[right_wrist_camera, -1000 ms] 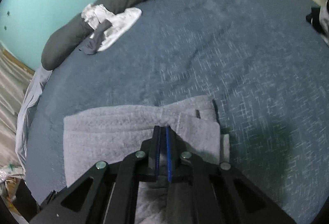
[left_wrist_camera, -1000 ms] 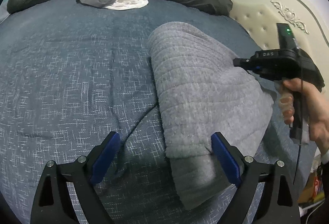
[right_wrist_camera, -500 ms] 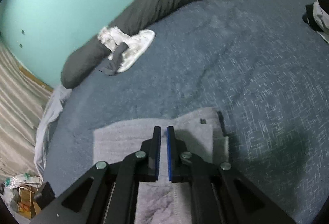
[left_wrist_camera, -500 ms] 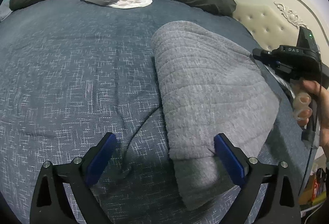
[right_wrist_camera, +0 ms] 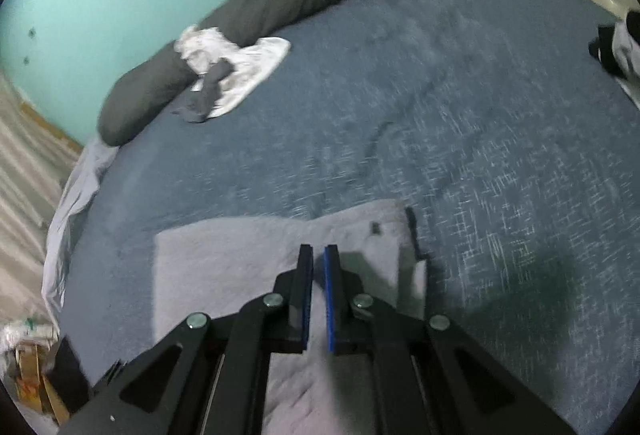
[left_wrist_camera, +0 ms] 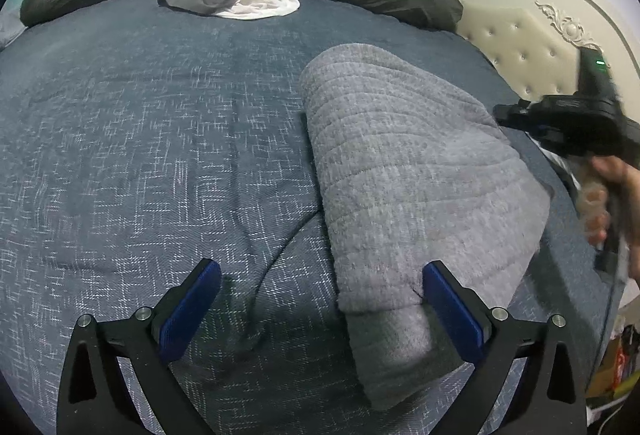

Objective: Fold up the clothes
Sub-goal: 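Press and smooth the folded grey sweatshirt with the closed right gripper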

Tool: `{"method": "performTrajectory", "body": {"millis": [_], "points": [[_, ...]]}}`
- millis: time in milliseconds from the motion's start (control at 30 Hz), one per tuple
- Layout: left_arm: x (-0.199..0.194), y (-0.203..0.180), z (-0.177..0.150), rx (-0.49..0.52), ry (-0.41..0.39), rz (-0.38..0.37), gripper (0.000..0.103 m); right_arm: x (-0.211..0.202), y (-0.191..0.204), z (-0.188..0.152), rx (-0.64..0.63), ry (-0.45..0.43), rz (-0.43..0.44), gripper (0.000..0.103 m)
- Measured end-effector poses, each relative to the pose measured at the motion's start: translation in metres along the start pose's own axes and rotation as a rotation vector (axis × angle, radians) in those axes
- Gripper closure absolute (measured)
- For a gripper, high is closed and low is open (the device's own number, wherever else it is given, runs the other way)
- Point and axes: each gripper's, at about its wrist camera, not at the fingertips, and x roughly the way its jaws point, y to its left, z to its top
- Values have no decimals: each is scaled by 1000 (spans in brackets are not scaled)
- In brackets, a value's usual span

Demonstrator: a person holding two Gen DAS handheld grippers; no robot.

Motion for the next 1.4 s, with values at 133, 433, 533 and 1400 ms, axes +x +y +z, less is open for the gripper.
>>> {"method": "performTrajectory", "body": {"millis": [133,433,533,1400], "points": [[-2,-2,0,3,-3,5,0,-13,14,-24,-25,-1,40,100],[-1,-2,1,10,-1,6,0,1,9,-61,6,25,38,100],[-1,-1,1,9,-4,9,0,-17,17,-63,6,-33,58,100],[2,1,-2,7,2,8,0,-18,18,-109,66,-115,58,100]]}}
